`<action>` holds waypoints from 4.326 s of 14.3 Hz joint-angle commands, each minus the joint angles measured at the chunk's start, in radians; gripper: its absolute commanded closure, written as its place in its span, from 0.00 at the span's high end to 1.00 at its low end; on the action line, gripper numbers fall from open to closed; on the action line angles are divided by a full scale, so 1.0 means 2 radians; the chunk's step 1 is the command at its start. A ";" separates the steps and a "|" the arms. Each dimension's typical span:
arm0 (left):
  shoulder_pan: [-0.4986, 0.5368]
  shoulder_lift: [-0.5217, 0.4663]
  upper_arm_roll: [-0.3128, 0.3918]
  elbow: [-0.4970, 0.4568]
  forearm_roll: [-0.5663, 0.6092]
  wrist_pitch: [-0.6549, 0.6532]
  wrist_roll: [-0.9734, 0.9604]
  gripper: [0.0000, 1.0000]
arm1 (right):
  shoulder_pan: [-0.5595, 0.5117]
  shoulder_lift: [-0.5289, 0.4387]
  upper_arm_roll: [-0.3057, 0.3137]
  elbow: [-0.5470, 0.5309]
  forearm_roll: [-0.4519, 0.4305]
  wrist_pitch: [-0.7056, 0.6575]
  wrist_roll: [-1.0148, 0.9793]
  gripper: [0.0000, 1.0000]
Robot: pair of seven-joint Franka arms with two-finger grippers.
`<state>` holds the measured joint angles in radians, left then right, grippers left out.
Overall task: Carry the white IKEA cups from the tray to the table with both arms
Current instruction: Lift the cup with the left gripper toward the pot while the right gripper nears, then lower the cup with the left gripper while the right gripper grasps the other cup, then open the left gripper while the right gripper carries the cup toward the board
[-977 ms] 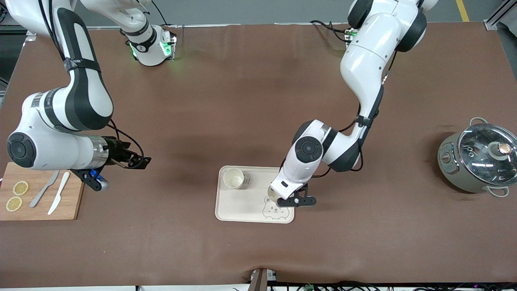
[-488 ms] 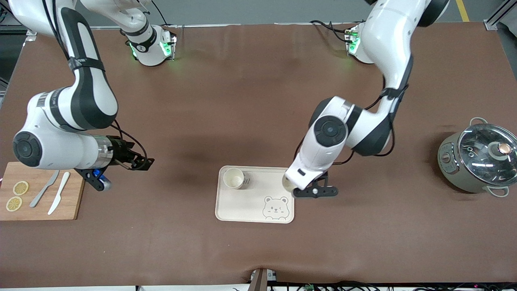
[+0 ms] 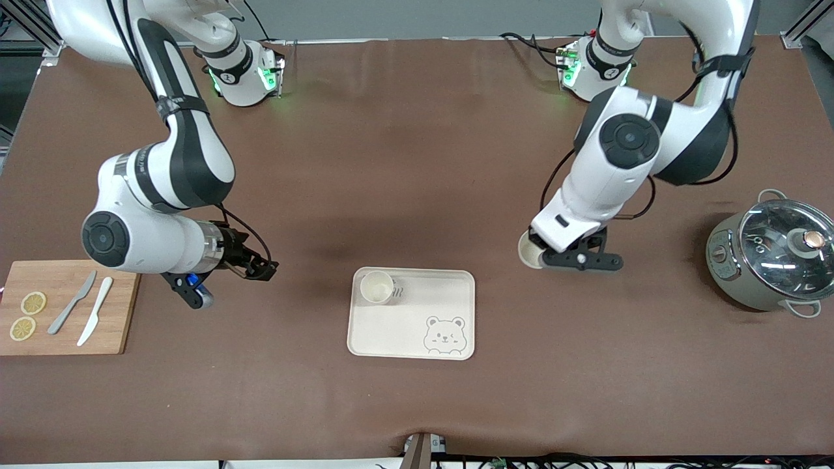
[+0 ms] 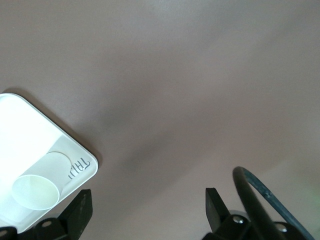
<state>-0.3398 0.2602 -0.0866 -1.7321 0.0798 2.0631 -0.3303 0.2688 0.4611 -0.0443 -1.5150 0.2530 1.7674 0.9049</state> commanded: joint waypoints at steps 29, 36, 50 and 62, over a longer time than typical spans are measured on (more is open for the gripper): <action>0.160 -0.002 -0.004 -0.330 0.001 0.423 0.216 0.00 | 0.129 0.082 -0.003 0.013 0.005 0.159 0.212 1.00; 0.168 0.009 -0.010 -0.328 -0.004 0.423 0.216 0.00 | 0.141 0.104 -0.003 0.015 0.003 0.201 0.265 1.00; 0.250 0.030 -0.094 -0.307 -0.012 0.422 0.241 1.00 | 0.158 0.131 -0.005 0.022 0.001 0.222 0.281 0.72; 0.251 -0.021 -0.094 -0.282 -0.012 0.304 0.240 1.00 | 0.159 0.138 -0.004 0.023 0.001 0.246 0.282 0.18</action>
<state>0.1461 0.2646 -0.2578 -2.3062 0.0763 2.7541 0.1253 0.5774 0.7199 -0.0459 -1.4984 0.2528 2.2624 1.4474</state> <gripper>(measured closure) 0.000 0.740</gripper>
